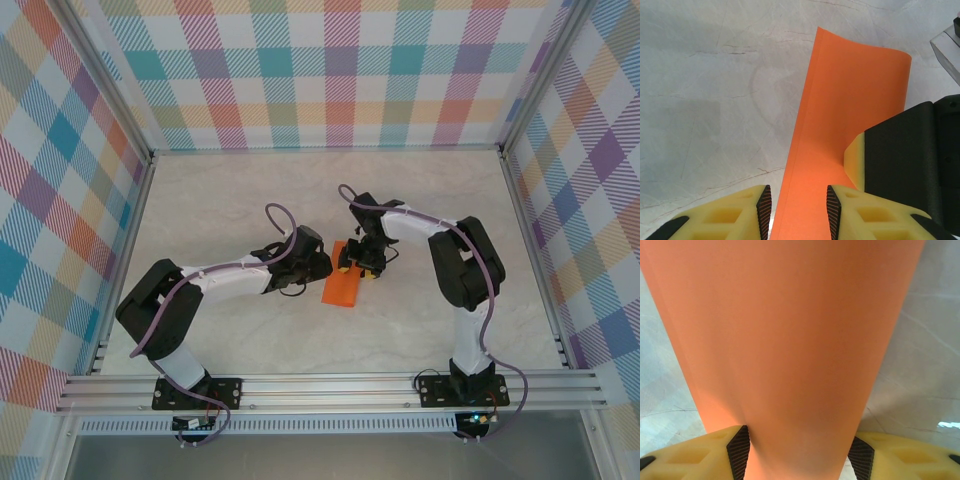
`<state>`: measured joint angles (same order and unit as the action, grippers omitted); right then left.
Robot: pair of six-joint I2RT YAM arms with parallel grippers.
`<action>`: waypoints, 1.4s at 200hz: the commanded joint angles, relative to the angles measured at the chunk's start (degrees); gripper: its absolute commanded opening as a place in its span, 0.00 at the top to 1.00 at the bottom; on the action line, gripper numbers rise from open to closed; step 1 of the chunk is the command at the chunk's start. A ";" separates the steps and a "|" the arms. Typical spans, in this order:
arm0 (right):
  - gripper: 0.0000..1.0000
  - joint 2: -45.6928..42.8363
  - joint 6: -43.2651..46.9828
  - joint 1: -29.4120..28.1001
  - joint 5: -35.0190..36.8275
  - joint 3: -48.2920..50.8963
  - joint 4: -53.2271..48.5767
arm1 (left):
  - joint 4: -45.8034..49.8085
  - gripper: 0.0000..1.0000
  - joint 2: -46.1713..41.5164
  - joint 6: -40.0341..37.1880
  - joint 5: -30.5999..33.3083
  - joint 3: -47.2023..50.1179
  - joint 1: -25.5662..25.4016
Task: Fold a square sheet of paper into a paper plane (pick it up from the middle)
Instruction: Hold the square sheet of paper at the center of the table.
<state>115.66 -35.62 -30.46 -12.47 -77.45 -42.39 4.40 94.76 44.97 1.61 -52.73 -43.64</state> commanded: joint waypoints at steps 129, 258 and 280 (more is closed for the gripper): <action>0.38 13.00 0.13 -0.67 9.83 2.22 2.76 | -0.01 0.72 1.89 -1.15 -1.16 0.26 -0.44; 0.37 15.75 -1.20 -0.74 11.59 1.91 3.10 | -1.76 0.76 3.44 -1.15 -4.54 0.26 -0.46; 0.36 16.17 -0.99 -0.95 11.41 1.77 3.12 | -1.73 0.76 3.57 -1.16 -4.58 0.27 -0.41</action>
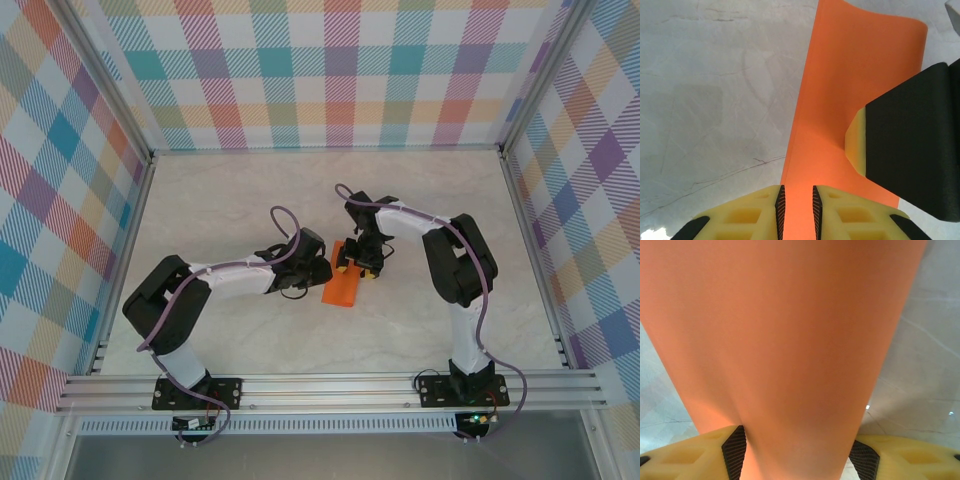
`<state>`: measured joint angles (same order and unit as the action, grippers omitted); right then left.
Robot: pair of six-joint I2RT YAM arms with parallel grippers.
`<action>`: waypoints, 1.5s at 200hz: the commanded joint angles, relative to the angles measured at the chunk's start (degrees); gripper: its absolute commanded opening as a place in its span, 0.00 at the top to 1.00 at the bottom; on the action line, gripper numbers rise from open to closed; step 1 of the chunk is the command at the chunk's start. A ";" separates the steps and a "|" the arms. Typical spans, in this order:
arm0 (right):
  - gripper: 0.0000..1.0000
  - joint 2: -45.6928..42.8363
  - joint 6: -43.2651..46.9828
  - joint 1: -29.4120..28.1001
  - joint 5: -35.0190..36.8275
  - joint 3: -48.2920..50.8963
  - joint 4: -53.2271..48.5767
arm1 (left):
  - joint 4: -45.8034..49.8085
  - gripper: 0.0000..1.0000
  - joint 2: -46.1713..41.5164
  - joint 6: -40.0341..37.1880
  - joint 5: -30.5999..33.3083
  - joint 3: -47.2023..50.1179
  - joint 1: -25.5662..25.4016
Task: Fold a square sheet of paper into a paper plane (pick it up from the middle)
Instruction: Hold the square sheet of paper at the center of the table.
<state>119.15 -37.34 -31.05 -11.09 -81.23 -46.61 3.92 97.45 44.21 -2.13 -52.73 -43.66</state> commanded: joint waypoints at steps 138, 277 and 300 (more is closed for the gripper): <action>0.35 14.00 0.73 -0.51 9.86 5.38 7.39 | -4.26 0.88 2.78 -0.53 -5.45 0.46 -0.46; 0.35 14.09 0.35 -0.50 10.04 5.37 7.47 | -2.18 0.99 6.15 -0.15 -5.26 0.26 -0.44; 0.35 14.09 0.35 -0.50 10.04 5.38 7.48 | -0.71 0.99 6.35 -0.61 -4.34 -0.17 -0.45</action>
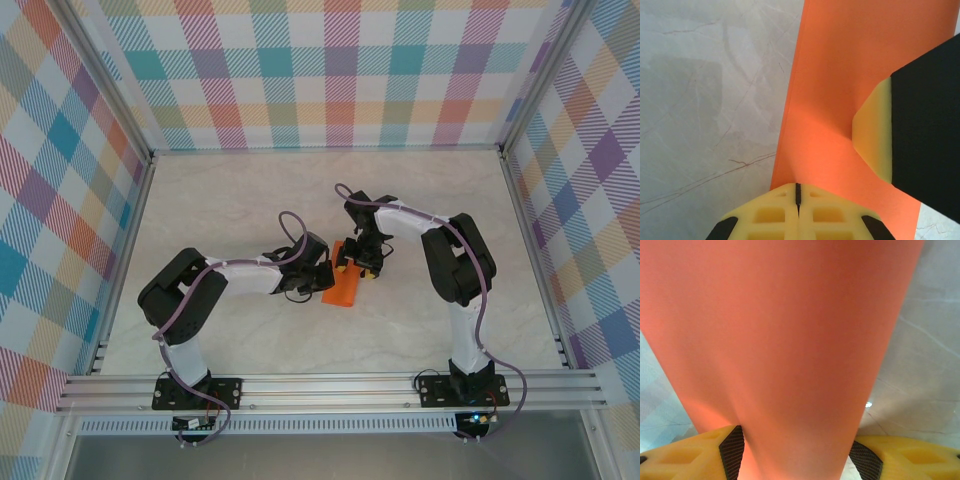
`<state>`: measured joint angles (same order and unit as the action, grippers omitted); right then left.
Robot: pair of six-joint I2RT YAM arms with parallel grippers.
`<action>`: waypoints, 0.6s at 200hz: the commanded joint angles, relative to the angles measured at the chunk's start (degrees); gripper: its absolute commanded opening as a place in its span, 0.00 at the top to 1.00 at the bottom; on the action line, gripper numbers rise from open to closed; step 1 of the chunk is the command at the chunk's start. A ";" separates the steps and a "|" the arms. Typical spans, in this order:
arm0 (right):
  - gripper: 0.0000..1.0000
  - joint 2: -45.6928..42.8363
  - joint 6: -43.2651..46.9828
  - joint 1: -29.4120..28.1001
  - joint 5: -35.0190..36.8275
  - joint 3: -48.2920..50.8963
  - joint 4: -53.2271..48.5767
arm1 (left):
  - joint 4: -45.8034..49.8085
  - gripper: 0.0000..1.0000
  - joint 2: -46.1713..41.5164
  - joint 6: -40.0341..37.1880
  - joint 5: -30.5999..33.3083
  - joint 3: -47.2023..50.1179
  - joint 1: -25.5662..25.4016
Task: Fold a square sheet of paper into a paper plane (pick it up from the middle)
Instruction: Hold the square sheet of paper at the center of the table.
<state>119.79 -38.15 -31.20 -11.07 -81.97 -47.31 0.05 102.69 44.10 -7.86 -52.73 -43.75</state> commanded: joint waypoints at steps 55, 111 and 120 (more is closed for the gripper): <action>0.35 11.63 1.45 -0.30 8.58 5.70 7.94 | 5.31 1.00 1.96 -0.97 1.80 -0.78 -0.34; 0.34 -1.22 1.88 -0.11 5.53 3.47 7.39 | 5.86 1.00 3.39 -0.75 1.33 -0.29 -0.30; 0.34 -3.55 1.69 0.00 5.66 3.71 7.48 | 5.83 1.00 3.57 -0.74 1.33 -0.18 -0.33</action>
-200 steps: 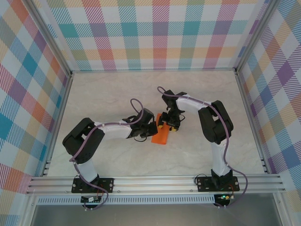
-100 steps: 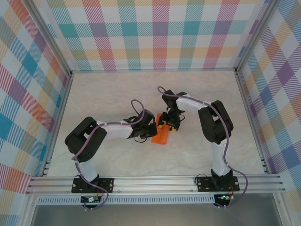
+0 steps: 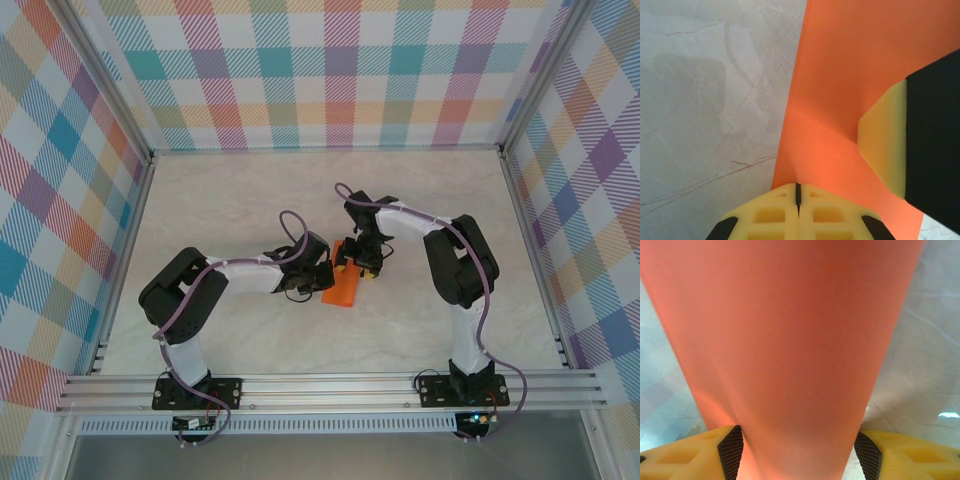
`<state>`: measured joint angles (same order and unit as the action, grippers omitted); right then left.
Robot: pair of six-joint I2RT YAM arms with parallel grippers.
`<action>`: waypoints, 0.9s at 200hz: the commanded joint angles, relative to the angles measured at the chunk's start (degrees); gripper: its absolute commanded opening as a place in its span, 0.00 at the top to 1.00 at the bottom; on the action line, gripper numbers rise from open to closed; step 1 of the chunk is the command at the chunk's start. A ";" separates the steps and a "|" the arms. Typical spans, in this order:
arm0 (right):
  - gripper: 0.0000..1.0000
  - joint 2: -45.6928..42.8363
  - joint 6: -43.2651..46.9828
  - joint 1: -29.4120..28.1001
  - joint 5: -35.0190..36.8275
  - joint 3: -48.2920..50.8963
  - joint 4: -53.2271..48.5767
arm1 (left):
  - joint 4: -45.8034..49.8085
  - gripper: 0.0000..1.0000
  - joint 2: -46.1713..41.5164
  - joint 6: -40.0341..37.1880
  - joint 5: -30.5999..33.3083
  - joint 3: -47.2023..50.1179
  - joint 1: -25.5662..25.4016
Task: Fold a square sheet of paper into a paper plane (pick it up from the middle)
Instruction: Hold the square sheet of paper at the center of the table.
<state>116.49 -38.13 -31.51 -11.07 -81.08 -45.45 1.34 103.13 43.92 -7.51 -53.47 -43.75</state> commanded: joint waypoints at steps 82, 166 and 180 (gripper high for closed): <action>0.44 -20.65 4.19 2.33 1.97 18.12 19.78 | 4.46 1.00 3.83 -0.47 0.65 0.68 -0.41; 0.83 -17.33 4.78 2.36 -11.21 21.75 28.97 | 4.84 1.00 4.31 0.12 0.96 0.48 -0.32; 0.85 -16.05 4.81 2.40 -11.08 21.91 28.95 | 5.05 1.00 4.34 0.27 1.07 0.40 -0.39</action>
<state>97.73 -33.65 -28.93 -19.29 -60.01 -18.41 1.17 103.68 43.94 -7.66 -53.89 -43.75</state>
